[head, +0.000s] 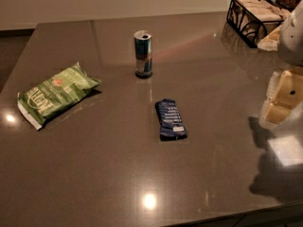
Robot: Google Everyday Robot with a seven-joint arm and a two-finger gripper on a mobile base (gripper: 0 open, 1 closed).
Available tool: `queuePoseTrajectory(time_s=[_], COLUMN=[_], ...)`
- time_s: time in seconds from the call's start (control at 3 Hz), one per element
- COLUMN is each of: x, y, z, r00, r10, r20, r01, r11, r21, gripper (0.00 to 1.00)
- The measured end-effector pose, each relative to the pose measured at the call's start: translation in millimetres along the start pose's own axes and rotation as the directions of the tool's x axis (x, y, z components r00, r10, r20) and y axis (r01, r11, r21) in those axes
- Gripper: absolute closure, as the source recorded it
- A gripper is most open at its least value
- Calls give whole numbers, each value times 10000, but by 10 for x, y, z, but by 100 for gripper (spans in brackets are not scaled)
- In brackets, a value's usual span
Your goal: Pick rxbar blueberry
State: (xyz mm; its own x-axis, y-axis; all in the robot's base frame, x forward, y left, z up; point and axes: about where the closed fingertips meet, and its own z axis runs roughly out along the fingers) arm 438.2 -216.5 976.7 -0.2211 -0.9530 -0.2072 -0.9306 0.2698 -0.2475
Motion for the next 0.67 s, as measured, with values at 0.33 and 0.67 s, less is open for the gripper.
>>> queuePoseTrajectory(time_s=[0.33,0.67], x=[0,-230], y=[0,5], z=[0,52], r00=[10000,9964], r10=[0,-736], r20=[1,425], r01=[0,747], r11=[10000,9969], r21=[2,-234], gripper=[0,0])
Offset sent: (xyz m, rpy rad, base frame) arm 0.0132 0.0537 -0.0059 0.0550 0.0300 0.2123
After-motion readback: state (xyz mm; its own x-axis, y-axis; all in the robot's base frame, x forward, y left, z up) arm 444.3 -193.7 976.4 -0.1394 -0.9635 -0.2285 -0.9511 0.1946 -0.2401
